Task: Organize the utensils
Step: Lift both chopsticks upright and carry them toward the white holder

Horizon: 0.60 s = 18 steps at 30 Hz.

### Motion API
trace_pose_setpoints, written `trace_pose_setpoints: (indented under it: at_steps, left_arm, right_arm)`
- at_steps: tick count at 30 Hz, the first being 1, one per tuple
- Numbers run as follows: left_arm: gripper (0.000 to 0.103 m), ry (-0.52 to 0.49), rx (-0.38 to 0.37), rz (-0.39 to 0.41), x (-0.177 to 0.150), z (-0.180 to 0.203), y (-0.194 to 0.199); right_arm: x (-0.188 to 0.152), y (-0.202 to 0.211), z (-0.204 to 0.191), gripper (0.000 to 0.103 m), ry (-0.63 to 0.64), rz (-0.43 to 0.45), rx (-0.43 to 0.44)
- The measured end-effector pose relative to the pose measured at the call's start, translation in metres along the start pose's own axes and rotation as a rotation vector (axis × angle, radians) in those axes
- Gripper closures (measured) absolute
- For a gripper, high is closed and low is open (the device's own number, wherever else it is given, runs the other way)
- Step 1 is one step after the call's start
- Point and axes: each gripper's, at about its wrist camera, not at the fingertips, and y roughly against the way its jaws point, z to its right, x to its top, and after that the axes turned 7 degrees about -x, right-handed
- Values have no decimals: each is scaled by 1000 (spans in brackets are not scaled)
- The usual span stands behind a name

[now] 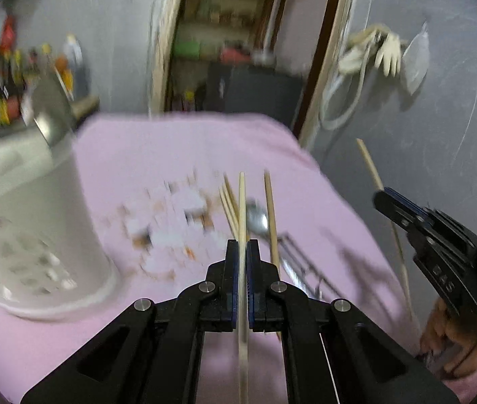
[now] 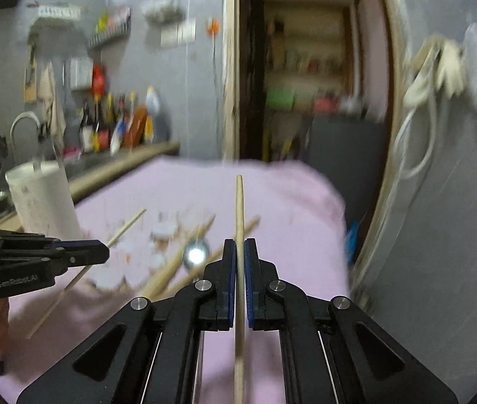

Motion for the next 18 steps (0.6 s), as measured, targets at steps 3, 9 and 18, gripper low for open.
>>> trace_pose_setpoints:
  at_steps: [3, 9, 18]
  left_arm:
    - [101, -35, 30, 142, 5, 4, 21]
    - [101, -90, 66, 376, 16, 11, 57]
    - [101, -126, 151, 613, 33, 0, 123]
  right_arm:
    - [7, 22, -9, 100, -3, 138, -48]
    - [28, 49, -34, 100, 32, 347, -82]
    - [57, 78, -63, 100, 59, 586, -104]
